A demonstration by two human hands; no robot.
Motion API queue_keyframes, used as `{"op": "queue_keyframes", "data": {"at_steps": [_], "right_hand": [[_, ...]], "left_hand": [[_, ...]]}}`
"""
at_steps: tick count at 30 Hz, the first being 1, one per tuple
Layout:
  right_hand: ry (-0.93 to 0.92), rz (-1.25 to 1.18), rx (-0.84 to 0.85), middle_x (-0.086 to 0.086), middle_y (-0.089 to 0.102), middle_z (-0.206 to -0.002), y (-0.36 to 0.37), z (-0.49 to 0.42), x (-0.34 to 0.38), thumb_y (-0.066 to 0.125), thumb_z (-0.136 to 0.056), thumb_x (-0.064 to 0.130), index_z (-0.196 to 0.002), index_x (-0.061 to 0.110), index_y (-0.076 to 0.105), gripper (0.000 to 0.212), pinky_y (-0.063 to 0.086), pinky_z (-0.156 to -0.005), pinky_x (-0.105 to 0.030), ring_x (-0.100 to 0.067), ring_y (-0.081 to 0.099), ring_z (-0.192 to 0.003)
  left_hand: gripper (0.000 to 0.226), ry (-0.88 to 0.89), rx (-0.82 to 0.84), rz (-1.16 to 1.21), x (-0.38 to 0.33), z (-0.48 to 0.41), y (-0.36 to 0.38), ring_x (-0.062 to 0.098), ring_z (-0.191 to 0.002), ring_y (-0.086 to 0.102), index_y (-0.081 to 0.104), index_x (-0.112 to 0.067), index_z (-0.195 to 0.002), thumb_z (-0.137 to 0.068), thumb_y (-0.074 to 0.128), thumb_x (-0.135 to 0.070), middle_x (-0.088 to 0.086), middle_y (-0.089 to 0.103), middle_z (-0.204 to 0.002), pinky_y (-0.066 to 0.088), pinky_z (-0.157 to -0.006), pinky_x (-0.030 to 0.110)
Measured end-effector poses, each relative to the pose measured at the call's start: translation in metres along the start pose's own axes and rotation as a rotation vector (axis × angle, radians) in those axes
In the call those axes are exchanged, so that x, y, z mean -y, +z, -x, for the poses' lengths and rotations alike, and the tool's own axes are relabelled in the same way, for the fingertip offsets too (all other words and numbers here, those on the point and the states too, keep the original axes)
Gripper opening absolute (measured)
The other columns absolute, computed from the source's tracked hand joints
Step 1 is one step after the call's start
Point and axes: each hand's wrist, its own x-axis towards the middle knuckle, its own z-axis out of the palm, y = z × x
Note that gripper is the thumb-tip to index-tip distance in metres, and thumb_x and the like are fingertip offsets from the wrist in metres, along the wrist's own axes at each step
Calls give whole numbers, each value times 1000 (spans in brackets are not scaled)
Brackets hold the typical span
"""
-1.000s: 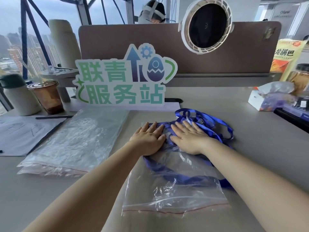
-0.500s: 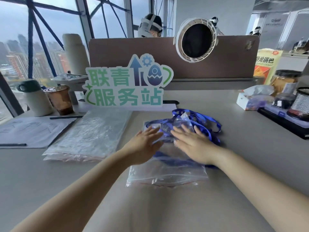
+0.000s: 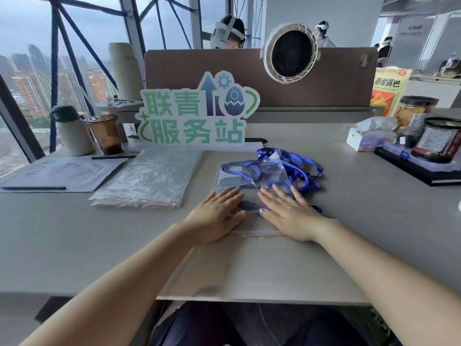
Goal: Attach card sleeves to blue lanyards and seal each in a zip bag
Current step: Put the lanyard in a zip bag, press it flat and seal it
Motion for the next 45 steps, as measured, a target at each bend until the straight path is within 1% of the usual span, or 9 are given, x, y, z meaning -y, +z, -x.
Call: {"op": "queue_keyframes", "data": {"at_steps": [4,7,9,13,16,19,21,25,45], "right_hand": [[-51,-141,-212,20,15,-154,-7,13,1,24,-99,45,-147,33,25,49,-19,-114,-35,-3,-4,-144],[-125,-265,-414,13,46,-140,-1,33,3,44,-98,29,-130,27,54,34,1,-116,-31,-6,29,-138],[-206,-318,-437,11,53,-133,12,47,4,52,-94,19,-125,24,60,32,17,-114,-22,-5,38,-131],[-231,-320,-304,22,38,-137,28,64,9,47,-97,20,-135,25,48,38,7,-106,-3,6,22,-134],[-197,-270,-264,22,36,-140,28,65,8,44,-98,26,-137,27,46,39,9,-111,-11,5,21,-135],[-188,-188,-343,10,48,-139,30,68,11,39,-94,39,-129,27,56,40,22,-115,-29,-7,38,-133],[-220,-125,-434,4,58,-130,31,71,12,37,-90,42,-120,25,64,43,35,-108,-39,-17,51,-121],[-245,-131,-459,7,62,-119,29,72,14,39,-90,40,-116,26,66,40,44,-95,-37,-17,55,-109],[-241,-87,-563,8,63,-114,32,72,15,42,-89,41,-111,28,68,37,36,-93,-28,-12,51,-102]], "left_hand": [[59,57,-244,186,-5,19,-10,13,-132,42,57,-23,-128,-89,30,-59,-5,49,-141,34,-108,32],[52,78,-303,214,-12,45,-8,12,-116,57,66,-26,-116,-87,34,-55,-9,62,-126,45,-97,31],[52,78,-271,204,-20,63,-2,8,-118,54,63,-29,-121,-87,33,-55,-12,58,-130,41,-100,23],[65,97,-125,76,-33,79,9,2,-135,34,43,-33,-139,-87,17,-63,-17,42,-144,22,-112,17],[70,72,-111,36,-35,79,10,2,-137,29,38,-35,-141,-85,10,-66,-19,39,-146,19,-114,19],[69,74,-119,3,-36,80,11,1,-137,28,38,-36,-141,-86,10,-66,-20,38,-146,20,-114,20],[68,70,-119,-13,-37,81,12,0,-137,27,38,-37,-141,-86,10,-67,-21,38,-146,20,-114,21],[68,55,-121,-25,-39,81,12,2,-137,26,36,-40,-141,-85,9,-68,-23,35,-146,23,-114,25],[63,70,-93,-64,-44,79,6,5,-133,30,37,-40,-138,-86,15,-68,-21,38,-141,21,-110,22]]}}
